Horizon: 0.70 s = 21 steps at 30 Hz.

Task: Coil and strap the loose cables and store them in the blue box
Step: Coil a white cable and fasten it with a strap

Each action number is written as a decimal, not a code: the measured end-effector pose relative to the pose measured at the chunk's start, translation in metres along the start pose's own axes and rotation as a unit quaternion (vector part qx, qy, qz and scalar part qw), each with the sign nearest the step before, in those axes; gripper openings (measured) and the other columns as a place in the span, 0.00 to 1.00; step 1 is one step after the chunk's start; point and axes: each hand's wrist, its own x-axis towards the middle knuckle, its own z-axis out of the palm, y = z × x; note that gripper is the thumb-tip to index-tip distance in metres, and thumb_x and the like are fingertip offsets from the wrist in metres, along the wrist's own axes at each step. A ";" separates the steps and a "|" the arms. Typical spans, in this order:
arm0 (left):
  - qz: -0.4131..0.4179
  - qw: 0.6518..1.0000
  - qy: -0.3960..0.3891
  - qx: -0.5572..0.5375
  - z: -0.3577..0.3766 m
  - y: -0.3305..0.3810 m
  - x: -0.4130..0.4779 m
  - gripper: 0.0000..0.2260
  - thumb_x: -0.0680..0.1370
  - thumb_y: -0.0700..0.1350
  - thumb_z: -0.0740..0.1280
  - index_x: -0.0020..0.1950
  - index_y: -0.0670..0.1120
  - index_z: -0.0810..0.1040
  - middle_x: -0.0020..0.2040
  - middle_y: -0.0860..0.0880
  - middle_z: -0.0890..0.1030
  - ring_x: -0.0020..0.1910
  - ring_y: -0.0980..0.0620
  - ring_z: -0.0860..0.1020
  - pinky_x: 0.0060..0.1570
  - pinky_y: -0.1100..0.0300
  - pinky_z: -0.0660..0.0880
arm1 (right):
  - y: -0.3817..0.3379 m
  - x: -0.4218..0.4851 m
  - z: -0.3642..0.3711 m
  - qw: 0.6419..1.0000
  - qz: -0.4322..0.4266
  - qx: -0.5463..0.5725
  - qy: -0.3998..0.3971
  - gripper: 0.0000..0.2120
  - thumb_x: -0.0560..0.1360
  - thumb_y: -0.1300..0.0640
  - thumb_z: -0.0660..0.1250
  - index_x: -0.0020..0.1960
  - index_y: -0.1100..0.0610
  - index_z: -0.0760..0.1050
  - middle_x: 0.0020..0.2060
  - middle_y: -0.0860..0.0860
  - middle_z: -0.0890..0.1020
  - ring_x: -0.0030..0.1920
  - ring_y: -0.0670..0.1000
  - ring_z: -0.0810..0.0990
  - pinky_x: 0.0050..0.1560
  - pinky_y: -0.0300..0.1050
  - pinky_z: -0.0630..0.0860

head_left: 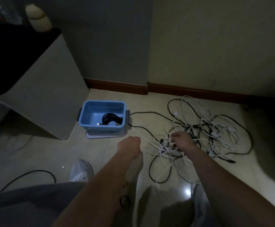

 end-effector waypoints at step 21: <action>0.130 0.989 -0.053 -0.039 0.089 0.105 0.075 0.19 0.80 0.46 0.62 0.72 0.52 0.71 0.73 0.50 0.69 0.67 0.43 0.69 0.66 0.49 0.70 | 0.114 0.038 -0.039 0.979 0.089 -0.068 0.168 0.24 0.74 0.60 0.69 0.69 0.60 0.70 0.69 0.62 0.65 0.65 0.65 0.71 0.62 0.51 0.71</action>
